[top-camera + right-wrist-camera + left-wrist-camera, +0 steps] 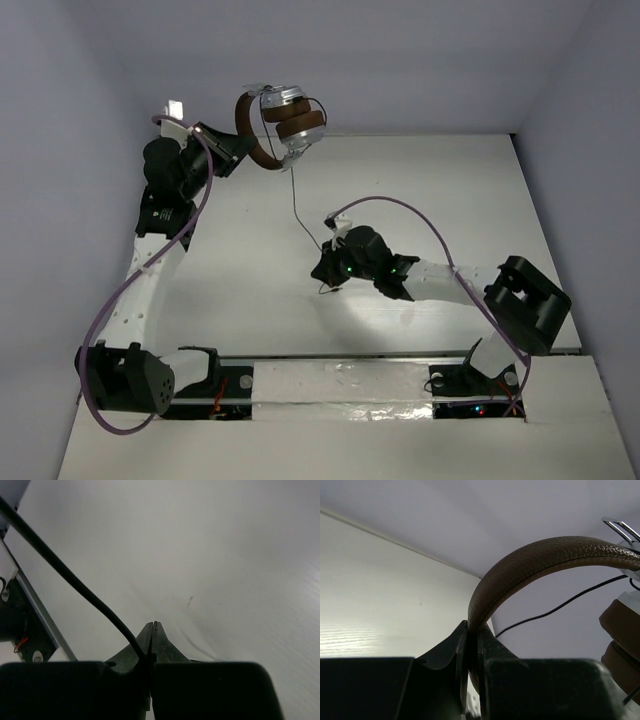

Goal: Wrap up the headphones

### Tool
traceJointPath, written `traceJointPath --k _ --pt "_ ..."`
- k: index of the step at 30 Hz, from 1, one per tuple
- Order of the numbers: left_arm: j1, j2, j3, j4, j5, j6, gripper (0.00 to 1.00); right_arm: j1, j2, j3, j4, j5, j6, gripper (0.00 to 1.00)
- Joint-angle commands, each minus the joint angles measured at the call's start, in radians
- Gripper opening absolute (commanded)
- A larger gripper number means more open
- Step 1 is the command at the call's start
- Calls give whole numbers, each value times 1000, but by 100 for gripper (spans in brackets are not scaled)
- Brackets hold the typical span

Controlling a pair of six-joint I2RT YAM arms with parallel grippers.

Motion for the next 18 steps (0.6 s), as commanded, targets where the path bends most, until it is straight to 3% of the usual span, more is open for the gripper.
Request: traceJointPath --k 1,7,10,18 --pt "-6 -50 -46 142 -155 -81 0 66 -30 64 -139 195 21 0" --pt "-76 -56 -101 101 -327 12 0 171 -21 196 -341 344 23 0" --pt "-96 -48 -99 37 -497 118 0 220 -45 239 -430 373 30 0" --pt "-165 -11 -69 -45 -681 244 0 281 -87 320 -581 454 41 0"
